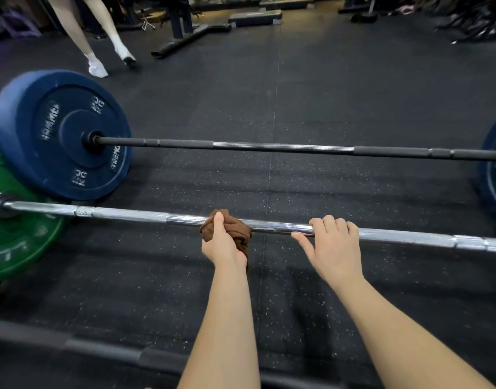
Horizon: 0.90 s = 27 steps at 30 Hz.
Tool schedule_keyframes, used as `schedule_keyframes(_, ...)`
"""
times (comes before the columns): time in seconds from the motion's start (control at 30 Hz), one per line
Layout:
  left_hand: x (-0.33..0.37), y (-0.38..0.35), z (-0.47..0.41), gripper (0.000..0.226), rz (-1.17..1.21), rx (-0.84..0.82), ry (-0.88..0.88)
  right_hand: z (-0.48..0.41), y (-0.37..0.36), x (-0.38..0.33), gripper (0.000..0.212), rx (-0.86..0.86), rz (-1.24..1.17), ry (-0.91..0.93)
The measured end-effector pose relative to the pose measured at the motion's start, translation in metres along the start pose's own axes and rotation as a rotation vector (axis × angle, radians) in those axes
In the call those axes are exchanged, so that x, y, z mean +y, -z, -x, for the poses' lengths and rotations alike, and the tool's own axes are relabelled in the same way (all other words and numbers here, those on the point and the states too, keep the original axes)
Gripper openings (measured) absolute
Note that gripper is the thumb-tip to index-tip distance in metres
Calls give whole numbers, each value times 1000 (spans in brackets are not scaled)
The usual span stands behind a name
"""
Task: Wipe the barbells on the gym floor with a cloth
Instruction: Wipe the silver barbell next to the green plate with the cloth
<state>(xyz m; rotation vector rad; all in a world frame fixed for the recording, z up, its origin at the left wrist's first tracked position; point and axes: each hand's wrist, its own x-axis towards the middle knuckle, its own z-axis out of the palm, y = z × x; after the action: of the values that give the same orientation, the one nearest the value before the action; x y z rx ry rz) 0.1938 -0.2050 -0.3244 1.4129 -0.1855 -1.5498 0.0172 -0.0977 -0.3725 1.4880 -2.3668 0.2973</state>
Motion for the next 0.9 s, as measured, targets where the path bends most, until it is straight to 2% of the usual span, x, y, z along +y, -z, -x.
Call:
schedule_keyframes(0.2,-17,-11,13,39,-5,2,-2,1,0,0,61,-4,8,-3)
schedule_keyframes(0.43,-5,2,7,25,-70,-60,-2,1,-5,0,58,38,7,4)
schedule_keyframes(0.67,15,1,-2,26,-52,68,-86,0,-2,-1,58,11,23,-2)
schedule_keyframes(0.9,-2,-7,9,23,-24,52,-62,3,-3,-1,58,35,6,5)
